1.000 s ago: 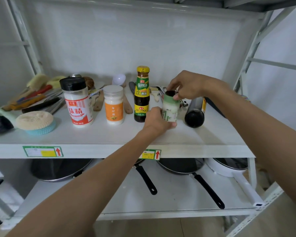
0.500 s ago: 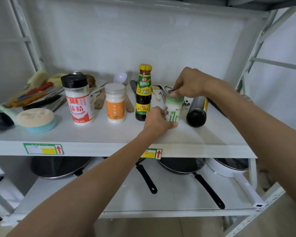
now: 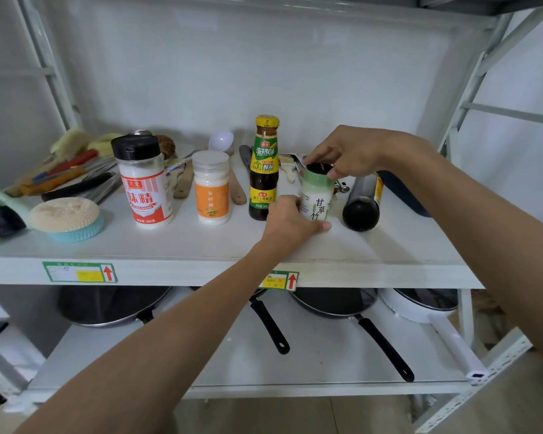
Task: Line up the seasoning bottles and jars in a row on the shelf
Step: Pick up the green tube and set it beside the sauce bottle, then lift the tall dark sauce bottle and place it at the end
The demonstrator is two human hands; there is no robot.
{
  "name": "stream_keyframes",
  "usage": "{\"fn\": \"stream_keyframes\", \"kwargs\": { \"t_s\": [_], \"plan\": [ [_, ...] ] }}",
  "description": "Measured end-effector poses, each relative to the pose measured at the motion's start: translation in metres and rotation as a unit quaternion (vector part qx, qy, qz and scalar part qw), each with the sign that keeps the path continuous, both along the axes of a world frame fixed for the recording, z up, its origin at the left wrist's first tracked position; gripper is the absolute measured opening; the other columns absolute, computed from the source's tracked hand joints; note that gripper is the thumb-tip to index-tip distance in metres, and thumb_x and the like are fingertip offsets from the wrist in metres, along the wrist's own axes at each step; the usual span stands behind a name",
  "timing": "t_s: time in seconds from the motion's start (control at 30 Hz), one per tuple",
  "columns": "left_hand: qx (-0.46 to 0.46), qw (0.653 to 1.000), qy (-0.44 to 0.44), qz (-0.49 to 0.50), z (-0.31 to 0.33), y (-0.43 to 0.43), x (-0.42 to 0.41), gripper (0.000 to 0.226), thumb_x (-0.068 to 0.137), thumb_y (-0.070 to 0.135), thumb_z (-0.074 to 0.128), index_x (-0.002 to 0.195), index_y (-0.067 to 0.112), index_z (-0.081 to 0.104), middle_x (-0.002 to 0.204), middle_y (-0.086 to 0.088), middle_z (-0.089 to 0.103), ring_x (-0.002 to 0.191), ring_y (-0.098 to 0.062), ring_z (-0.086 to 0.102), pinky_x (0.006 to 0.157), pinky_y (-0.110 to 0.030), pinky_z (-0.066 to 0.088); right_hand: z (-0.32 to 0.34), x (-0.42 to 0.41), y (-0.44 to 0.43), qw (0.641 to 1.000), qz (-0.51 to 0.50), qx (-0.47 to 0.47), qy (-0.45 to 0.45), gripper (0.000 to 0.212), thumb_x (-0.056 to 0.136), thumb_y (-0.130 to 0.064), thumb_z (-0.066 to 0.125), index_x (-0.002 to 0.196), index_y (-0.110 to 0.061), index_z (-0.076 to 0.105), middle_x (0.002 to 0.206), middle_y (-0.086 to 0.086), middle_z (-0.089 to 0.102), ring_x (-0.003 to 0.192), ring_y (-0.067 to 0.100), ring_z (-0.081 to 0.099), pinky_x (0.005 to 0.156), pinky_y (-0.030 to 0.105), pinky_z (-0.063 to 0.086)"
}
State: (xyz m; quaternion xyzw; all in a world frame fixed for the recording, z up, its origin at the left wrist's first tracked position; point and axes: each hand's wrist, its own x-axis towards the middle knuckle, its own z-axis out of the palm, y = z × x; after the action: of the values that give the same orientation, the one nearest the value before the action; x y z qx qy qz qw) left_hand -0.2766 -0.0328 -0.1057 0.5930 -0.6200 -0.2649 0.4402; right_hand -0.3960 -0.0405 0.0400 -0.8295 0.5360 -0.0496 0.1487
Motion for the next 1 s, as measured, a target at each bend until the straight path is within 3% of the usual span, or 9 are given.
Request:
{"fn": "stream_keyframes", "kwargs": {
  "t_s": [0.13, 0.27, 0.33, 0.4, 0.5, 0.67, 0.77, 0.87, 1.0],
  "plan": [
    [0.013, 1.0, -0.005, 0.003, 0.0, -0.004, -0.001, 0.053, 0.057, 0.036, 0.088, 0.097, 0.01, 0.066, 0.096, -0.006, 0.068, 0.084, -0.019, 0.064, 0.075, -0.037, 0.057, 0.002, -0.012, -0.001, 0.997, -0.023, 0.011, -0.066, 0.057, 0.089, 0.015, 0.046, 0.139, -0.011, 0.052, 0.143, 0.005, 0.053, 0.133, 0.014, 0.046, 0.1, 0.022, 0.037],
    [0.025, 1.0, -0.016, -0.001, 0.005, -0.008, -0.002, 0.055, 0.061, 0.036, 0.086, 0.103, 0.01, 0.063, 0.105, -0.007, 0.066, 0.093, -0.021, 0.062, 0.079, -0.037, 0.055, 0.002, -0.029, -0.014, 0.973, -0.143, -0.081, -0.16, 0.04, 0.09, 0.006, 0.042, 0.12, -0.006, 0.066, 0.129, 0.017, 0.06, 0.121, 0.027, 0.056, 0.096, 0.032, 0.047],
    [0.047, 0.999, -0.019, -0.004, 0.006, -0.01, -0.002, 0.058, 0.061, 0.037, 0.085, 0.107, 0.011, 0.061, 0.111, -0.009, 0.062, 0.097, -0.023, 0.06, 0.085, -0.039, 0.054, -0.003, -0.037, -0.021, 0.959, -0.202, -0.105, -0.169, 0.023, 0.09, -0.001, 0.048, 0.102, 0.003, 0.067, 0.108, 0.024, 0.065, 0.102, 0.036, 0.063, 0.083, 0.037, 0.054],
    [0.064, 0.998, -0.021, -0.008, 0.009, -0.008, -0.002, 0.059, 0.063, 0.036, 0.084, 0.11, 0.01, 0.059, 0.115, -0.01, 0.06, 0.1, -0.024, 0.06, 0.087, -0.037, 0.052, -0.011, -0.044, -0.026, 0.947, -0.255, -0.109, -0.165, 0.016, 0.086, -0.003, 0.049, 0.071, 0.0, 0.051, 0.071, 0.017, 0.053, 0.064, 0.033, 0.056, 0.049, 0.026, 0.046],
    [0.004, 0.999, 0.002, 0.031, 0.015, 0.013, -0.007, 0.072, 0.067, 0.026, 0.083, 0.128, 0.008, 0.048, 0.126, -0.01, 0.057, 0.117, -0.023, 0.052, 0.088, -0.025, 0.041, -0.026, -0.056, -0.035, 0.93, -0.316, -0.113, -0.151, 0.021, 0.081, -0.005, 0.048, 0.064, -0.009, 0.036, 0.06, 0.009, 0.04, 0.048, 0.024, 0.041, 0.042, 0.021, 0.029],
    [-0.243, 0.97, -0.003, -0.004, 0.014, 0.069, -0.031, 0.042, 0.08, 0.015, 0.071, 0.118, 0.019, 0.052, 0.114, 0.004, 0.058, 0.106, -0.008, 0.051, 0.093, -0.024, 0.043, -0.042, -0.07, -0.044, 0.915, -0.371, -0.048, -0.152, 0.026, 0.082, -0.023, 0.061, 0.084, -0.001, 0.047, 0.087, 0.018, 0.055, 0.067, 0.032, 0.058, 0.049, 0.027, 0.044],
    [-0.193, 0.978, -0.059, -0.054, 0.012, 0.068, -0.055, 0.043, 0.08, 0.014, 0.07, 0.12, 0.017, 0.053, 0.121, 0.0, 0.057, 0.112, -0.013, 0.05, 0.097, -0.029, 0.043, -0.048, -0.068, -0.051, 0.906, -0.394, 0.017, -0.156, 0.056, 0.086, -0.035, 0.063, 0.126, -0.001, 0.044, 0.119, 0.025, 0.055, 0.082, 0.037, 0.06, 0.067, 0.038, 0.054],
    [-0.138, 0.985, -0.097, -0.032, 0.008, 0.051, -0.075, 0.059, 0.079, 0.022, 0.073, 0.128, 0.008, 0.043, 0.129, -0.008, 0.049, 0.12, -0.023, 0.044, 0.098, -0.032, 0.037, -0.051, -0.059, -0.062, 0.902, -0.401, 0.05, -0.154, 0.058, 0.089, -0.043, 0.059, 0.126, -0.001, 0.043, 0.132, 0.024, 0.052, 0.099, 0.038, 0.062, 0.091, 0.045, 0.053],
    [-0.156, 0.973, -0.157, 0.061, 0.008, 0.026, -0.092, 0.057, 0.083, 0.033, 0.066, 0.123, -0.002, 0.044, 0.121, -0.017, 0.052, 0.113, -0.03, 0.049, 0.097, -0.036, 0.039, -0.057, -0.05, -0.079, 0.905, -0.389, 0.074, -0.153, 0.074, 0.094, -0.043, 0.052, 0.148, -0.001, 0.023, 0.155, 0.02, 0.028, 0.136, 0.038, 0.038, 0.108, 0.049, 0.039]
  ]
}}
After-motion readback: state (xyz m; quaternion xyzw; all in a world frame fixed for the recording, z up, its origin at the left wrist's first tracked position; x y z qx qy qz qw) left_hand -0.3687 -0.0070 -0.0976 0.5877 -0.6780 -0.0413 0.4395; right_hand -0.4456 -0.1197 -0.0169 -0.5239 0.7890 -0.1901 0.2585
